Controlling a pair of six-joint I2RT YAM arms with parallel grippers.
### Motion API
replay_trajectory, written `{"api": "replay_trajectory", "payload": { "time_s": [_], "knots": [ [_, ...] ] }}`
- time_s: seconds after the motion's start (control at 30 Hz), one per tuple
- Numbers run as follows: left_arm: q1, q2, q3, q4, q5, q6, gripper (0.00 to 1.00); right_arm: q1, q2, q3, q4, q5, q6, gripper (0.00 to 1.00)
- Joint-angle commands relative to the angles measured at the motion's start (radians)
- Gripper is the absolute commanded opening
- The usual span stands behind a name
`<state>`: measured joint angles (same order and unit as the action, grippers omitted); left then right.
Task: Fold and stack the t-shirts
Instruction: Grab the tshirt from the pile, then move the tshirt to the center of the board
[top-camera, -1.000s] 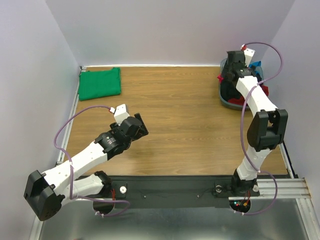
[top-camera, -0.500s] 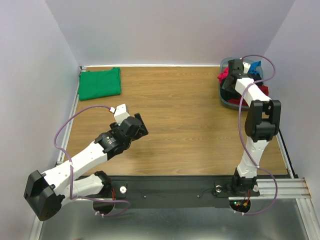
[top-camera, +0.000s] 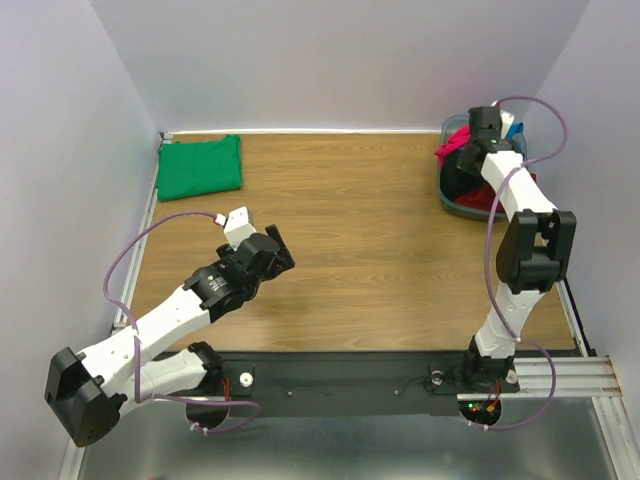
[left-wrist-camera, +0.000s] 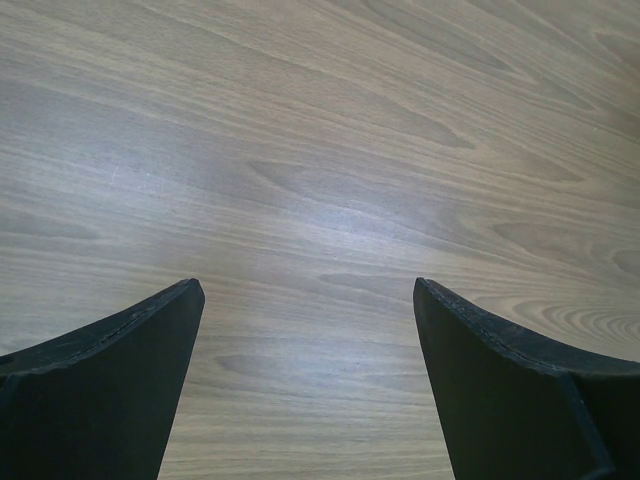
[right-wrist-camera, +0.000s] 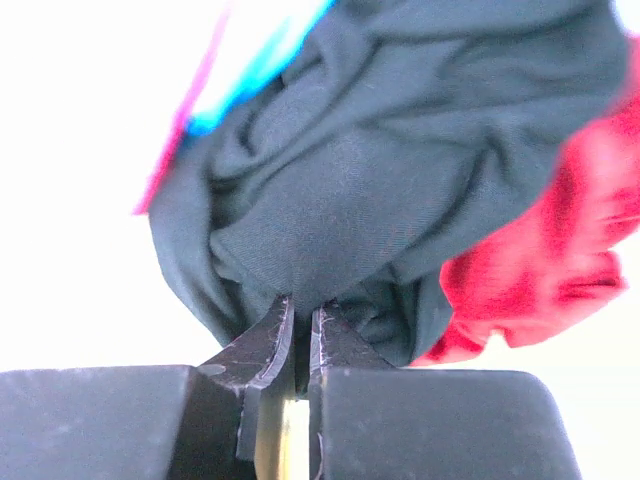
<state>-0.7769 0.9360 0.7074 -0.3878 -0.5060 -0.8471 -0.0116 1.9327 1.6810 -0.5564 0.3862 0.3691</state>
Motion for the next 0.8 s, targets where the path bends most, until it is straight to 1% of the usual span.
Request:
{"api": "replay_trajectory", "payload": {
  "time_s": [0.0, 0.03, 0.17, 0.33, 0.47, 0.5, 0.53, 0.57, 0.63, 0.67, 0.7, 0.73, 0.77],
  "knots": [
    [0.008, -0.042, 0.033, 0.010, -0.029, 0.000, 0.99, -0.007, -0.202, 0.141, 0.052, 0.077, -0.038, 0.00],
    [0.008, -0.043, 0.032, 0.013, -0.029, 0.003, 0.99, -0.007, -0.240, 0.157, 0.052, 0.094, -0.042, 0.00],
    [0.008, -0.039, 0.038, 0.021, -0.022, 0.009, 0.98, -0.007, -0.290, 0.273, 0.052, 0.149, -0.088, 0.00],
    [0.008, -0.025, 0.021, 0.055, 0.006, 0.006, 0.99, -0.007, -0.298, 0.477, 0.053, 0.189, -0.130, 0.00],
    [0.008, -0.020, 0.015, 0.066, 0.014, 0.008, 0.98, -0.007, -0.305, 0.617, 0.056, 0.106, -0.147, 0.00],
    [0.008, -0.020, 0.015, 0.070, 0.014, 0.009, 0.98, -0.007, -0.311, 0.637, 0.056, 0.021, -0.148, 0.00],
    [0.007, -0.020, 0.014, 0.073, 0.021, 0.011, 0.99, -0.007, -0.316, 0.667, 0.055, -0.031, -0.147, 0.00],
    [0.008, -0.020, 0.012, 0.082, 0.026, 0.013, 0.99, -0.007, -0.320, 0.675, 0.055, -0.150, -0.128, 0.00],
    [0.008, -0.020, 0.007, 0.092, 0.035, 0.017, 0.98, -0.007, -0.343, 0.648, 0.055, -0.293, -0.096, 0.00],
    [0.008, -0.019, 0.007, 0.096, 0.038, 0.017, 0.99, -0.007, -0.353, 0.628, 0.053, -0.373, -0.050, 0.00],
    [0.008, -0.019, 0.009, 0.096, 0.040, 0.017, 0.98, -0.007, -0.363, 0.605, 0.052, -0.558, -0.032, 0.00],
    [0.008, -0.017, 0.007, 0.095, 0.041, 0.017, 0.99, -0.007, -0.362, 0.582, 0.053, -0.651, -0.013, 0.00],
    [0.010, -0.019, 0.006, 0.095, 0.041, 0.019, 0.98, -0.007, -0.360, 0.538, 0.053, -0.808, 0.026, 0.00]
  ]
}}
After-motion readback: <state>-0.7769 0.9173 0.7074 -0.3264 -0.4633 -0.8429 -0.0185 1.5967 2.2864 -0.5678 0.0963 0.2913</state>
